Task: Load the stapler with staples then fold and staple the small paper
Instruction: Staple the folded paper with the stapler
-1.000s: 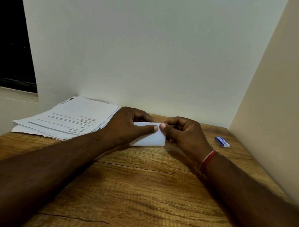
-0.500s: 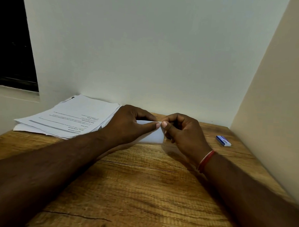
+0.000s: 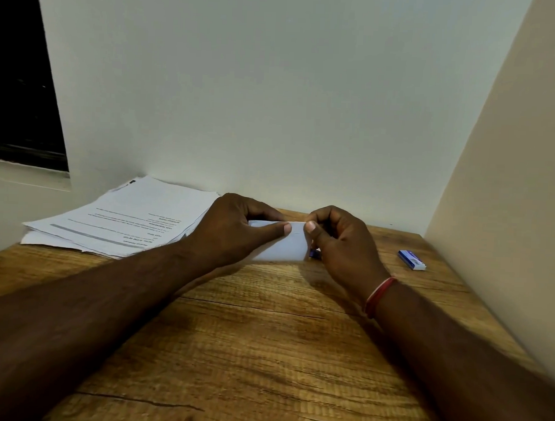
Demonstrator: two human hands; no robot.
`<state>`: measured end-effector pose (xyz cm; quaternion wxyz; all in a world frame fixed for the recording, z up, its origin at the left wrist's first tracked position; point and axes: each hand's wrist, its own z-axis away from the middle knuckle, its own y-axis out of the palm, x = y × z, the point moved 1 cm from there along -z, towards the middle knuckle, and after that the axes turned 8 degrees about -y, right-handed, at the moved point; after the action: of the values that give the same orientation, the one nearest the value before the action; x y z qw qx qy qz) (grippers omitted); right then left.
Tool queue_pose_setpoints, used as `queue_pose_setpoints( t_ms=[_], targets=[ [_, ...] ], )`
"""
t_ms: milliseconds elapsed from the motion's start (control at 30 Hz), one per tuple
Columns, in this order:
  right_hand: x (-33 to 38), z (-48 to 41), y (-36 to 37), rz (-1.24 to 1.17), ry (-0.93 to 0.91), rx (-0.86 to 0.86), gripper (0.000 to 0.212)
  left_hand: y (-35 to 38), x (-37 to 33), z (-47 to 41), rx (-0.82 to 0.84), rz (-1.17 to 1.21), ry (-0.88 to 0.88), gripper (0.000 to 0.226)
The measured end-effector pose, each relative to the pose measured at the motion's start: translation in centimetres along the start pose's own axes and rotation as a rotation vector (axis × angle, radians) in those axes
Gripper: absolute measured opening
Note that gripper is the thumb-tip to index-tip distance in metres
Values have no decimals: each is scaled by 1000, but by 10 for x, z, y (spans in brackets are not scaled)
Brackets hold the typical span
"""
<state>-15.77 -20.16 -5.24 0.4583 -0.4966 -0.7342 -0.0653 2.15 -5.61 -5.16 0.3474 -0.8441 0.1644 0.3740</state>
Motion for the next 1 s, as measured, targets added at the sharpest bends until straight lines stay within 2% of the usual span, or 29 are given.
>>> queue_pose_setpoints(
  t_ms=[167,233,300,367,400,533,633,733,800,867,933,1000],
  targets=[
    [-1,-2,-4,-49,-8,-9,10,-2,4,-2,-23,5,7,4],
    [-1,-7,-8,-88,52,-35,22,-4,5,-4,-36,-8,4,5],
    [-4,-13,-19,29,191,-26,43,-7,7,-6,-51,-2,-15,5],
    [-10,-15,-31,206,315,90,60,-8,10,-7,-66,13,-28,4],
    [-13,-14,-34,260,349,158,62,-8,10,-8,-73,13,-29,4],
    [-15,-7,-35,492,331,323,49,-9,11,-8,-87,6,-29,4],
    [-16,-8,-33,524,258,310,21,-8,13,-9,-105,11,-14,3],
    [-16,-7,-30,537,238,284,13,-9,14,-10,-133,10,13,3],
    [-10,-6,-26,298,297,173,19,-9,15,-10,-156,14,35,3],
    [-1,-4,-22,-175,415,106,29,-11,16,-10,-187,46,33,6],
    [8,1,-17,-524,502,187,34,-12,17,-12,-220,58,51,7],
    [16,6,-12,-618,541,340,35,-13,18,-14,-250,13,123,7]
  ],
)
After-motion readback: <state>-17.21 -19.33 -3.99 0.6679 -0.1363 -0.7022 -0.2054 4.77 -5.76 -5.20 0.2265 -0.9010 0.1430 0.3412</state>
